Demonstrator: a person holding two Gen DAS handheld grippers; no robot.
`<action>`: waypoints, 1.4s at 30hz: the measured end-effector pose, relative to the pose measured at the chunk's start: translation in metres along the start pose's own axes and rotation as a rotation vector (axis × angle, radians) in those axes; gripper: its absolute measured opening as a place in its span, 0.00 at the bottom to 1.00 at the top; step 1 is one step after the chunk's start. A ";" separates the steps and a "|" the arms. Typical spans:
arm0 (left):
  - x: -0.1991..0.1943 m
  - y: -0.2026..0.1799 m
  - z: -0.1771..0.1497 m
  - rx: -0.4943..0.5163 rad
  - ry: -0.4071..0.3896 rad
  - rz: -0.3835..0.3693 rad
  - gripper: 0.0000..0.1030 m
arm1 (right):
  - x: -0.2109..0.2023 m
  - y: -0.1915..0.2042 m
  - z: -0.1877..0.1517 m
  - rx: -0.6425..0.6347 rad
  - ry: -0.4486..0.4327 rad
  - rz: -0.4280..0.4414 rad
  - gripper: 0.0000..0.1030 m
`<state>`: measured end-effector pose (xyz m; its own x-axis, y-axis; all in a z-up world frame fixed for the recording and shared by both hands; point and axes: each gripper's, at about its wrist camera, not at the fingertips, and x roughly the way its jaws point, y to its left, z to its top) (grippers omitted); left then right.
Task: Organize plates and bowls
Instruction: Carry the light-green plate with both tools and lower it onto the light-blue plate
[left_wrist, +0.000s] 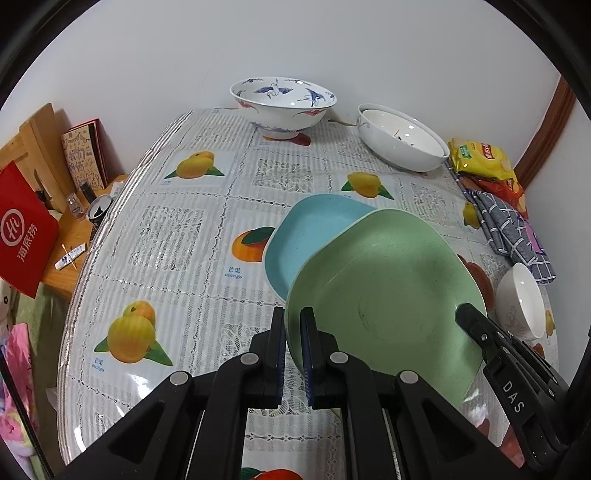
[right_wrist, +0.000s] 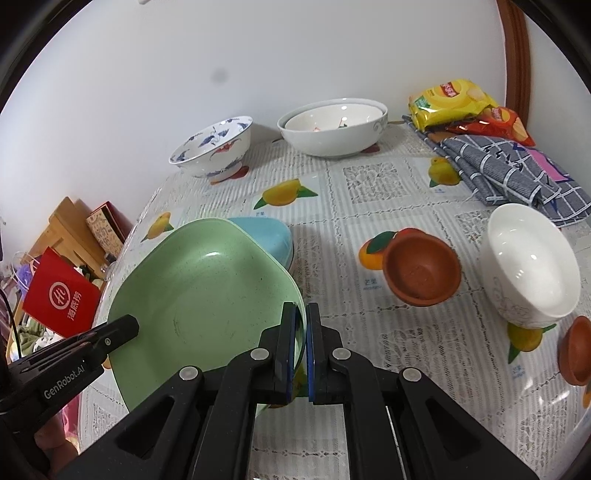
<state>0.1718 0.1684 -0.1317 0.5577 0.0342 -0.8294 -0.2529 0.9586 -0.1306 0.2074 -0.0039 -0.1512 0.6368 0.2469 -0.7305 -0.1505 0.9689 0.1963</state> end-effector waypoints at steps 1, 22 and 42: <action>0.002 0.001 0.000 -0.002 0.004 0.001 0.08 | 0.002 0.000 0.000 -0.002 0.003 0.001 0.05; 0.031 0.013 0.032 -0.048 0.030 0.013 0.08 | 0.041 0.015 0.038 -0.060 0.033 0.012 0.05; 0.061 0.011 0.051 -0.062 0.057 0.029 0.08 | 0.080 0.016 0.063 -0.119 0.068 0.006 0.06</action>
<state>0.2431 0.1954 -0.1563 0.5038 0.0443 -0.8627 -0.3176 0.9382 -0.1373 0.3032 0.0307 -0.1655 0.5832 0.2495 -0.7730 -0.2454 0.9613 0.1251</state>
